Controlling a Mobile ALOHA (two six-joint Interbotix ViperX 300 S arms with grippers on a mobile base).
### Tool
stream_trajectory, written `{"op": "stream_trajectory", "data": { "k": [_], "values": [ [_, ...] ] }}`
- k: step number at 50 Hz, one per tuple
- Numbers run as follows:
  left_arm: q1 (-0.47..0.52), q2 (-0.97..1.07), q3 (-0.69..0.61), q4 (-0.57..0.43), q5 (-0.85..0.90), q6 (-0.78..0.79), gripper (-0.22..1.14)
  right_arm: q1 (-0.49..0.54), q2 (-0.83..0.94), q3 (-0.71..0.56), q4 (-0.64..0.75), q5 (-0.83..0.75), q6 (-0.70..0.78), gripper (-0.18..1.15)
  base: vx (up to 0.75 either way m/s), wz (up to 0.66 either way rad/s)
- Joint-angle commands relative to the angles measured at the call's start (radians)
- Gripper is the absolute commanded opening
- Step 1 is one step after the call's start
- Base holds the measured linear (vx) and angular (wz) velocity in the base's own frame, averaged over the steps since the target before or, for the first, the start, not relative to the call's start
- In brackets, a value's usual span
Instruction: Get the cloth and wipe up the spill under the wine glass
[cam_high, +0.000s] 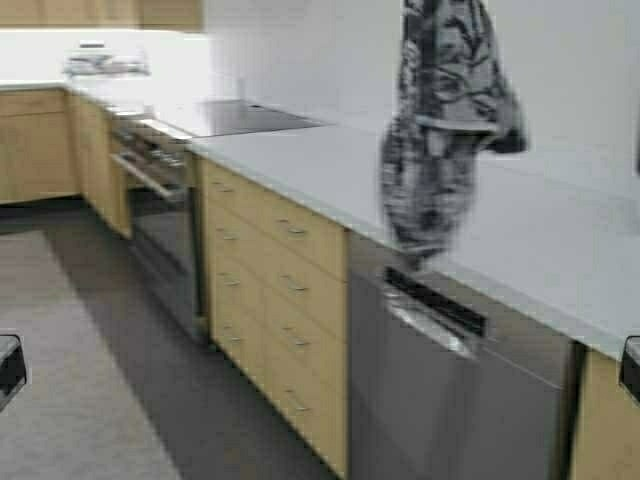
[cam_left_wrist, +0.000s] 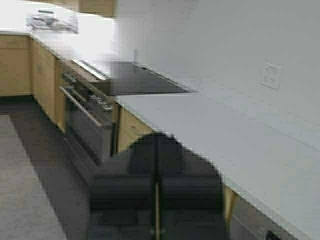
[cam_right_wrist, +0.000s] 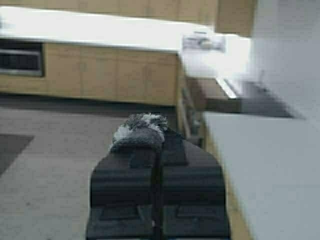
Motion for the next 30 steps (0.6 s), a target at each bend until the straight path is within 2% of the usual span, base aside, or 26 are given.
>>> {"op": "stream_trajectory", "data": {
  "k": [1,30],
  "values": [
    [0.002,0.003,-0.017,0.002,-0.002,0.002,0.03,-0.003,-0.006,-0.017,0.003,-0.017,0.002,0.06,-0.02,0.44],
    [0.002,0.034,-0.020,0.002,0.006,0.000,0.03,-0.051,-0.017,0.000,0.011,-0.017,0.002,0.06,-0.01,0.49]
  ]
}}
